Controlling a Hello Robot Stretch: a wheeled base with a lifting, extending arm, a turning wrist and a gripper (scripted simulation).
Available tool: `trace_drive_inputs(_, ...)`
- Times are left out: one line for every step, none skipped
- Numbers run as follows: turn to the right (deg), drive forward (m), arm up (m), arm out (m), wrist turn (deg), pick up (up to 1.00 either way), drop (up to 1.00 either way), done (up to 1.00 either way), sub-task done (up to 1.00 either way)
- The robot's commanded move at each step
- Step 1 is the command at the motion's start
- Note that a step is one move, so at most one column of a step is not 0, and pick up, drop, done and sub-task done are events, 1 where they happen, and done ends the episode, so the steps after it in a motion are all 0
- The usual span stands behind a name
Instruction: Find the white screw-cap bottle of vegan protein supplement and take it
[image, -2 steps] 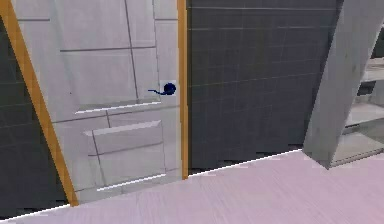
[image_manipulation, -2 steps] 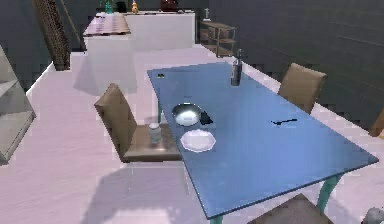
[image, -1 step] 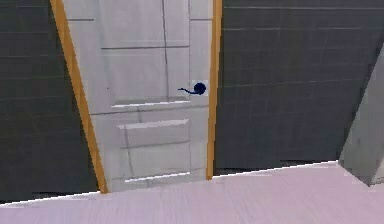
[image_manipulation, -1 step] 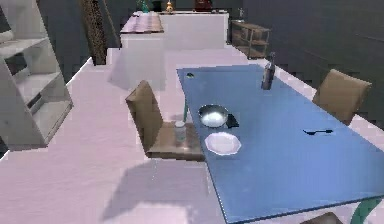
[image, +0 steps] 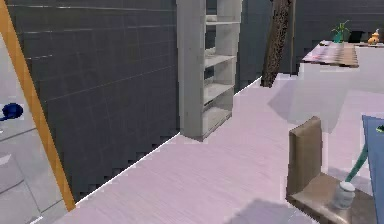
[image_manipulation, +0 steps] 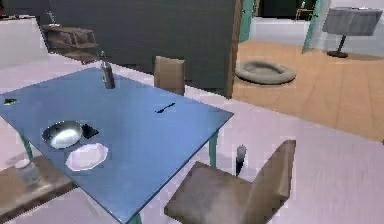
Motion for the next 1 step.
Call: trace_drive_inputs(18.0, 0.00, 0.00, 0.00, 0.0, 0.00, 0.00, 0.00, 0.00)
